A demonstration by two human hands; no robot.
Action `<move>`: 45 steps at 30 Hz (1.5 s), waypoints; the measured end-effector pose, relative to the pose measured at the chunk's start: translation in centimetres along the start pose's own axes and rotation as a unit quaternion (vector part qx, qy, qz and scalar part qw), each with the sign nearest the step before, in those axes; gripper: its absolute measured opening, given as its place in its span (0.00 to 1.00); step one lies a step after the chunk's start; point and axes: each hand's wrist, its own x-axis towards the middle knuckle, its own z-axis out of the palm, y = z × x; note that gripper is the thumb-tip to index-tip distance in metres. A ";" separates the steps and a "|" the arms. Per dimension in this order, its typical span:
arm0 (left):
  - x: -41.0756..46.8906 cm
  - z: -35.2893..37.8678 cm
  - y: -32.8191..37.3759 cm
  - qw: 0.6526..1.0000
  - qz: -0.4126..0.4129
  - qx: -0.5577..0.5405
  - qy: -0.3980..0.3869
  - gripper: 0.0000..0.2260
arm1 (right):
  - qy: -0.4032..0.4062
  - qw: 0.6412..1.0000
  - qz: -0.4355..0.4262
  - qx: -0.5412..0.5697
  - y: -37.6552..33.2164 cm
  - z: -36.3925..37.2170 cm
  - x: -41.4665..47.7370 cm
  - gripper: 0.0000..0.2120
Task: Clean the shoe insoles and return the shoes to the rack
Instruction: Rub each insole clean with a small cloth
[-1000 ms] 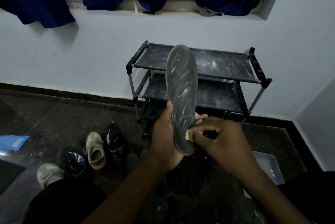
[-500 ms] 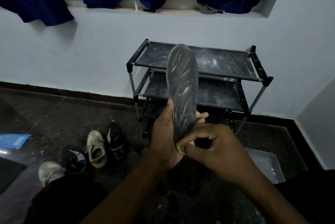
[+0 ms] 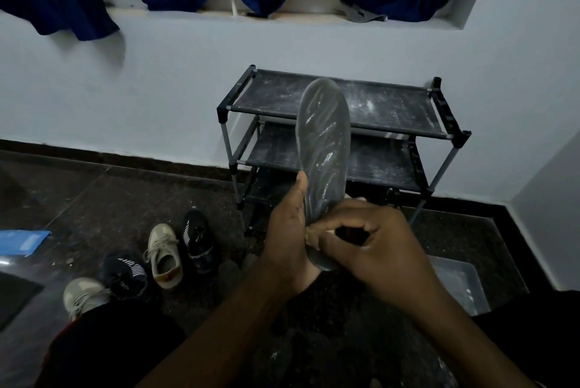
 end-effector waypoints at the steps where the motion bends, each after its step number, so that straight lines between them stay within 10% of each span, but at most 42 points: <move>1: 0.1 -0.1 0.1 1.000 0.003 -0.002 0.006 0.29 | -0.029 1.000 -0.003 -0.001 -0.1 0.1 -0.2 0.06; 45: 1.3 -1.8 2.6 0.996 0.035 -0.063 0.050 0.34 | 0.035 0.998 0.045 0.021 0.8 -0.3 -0.2 0.04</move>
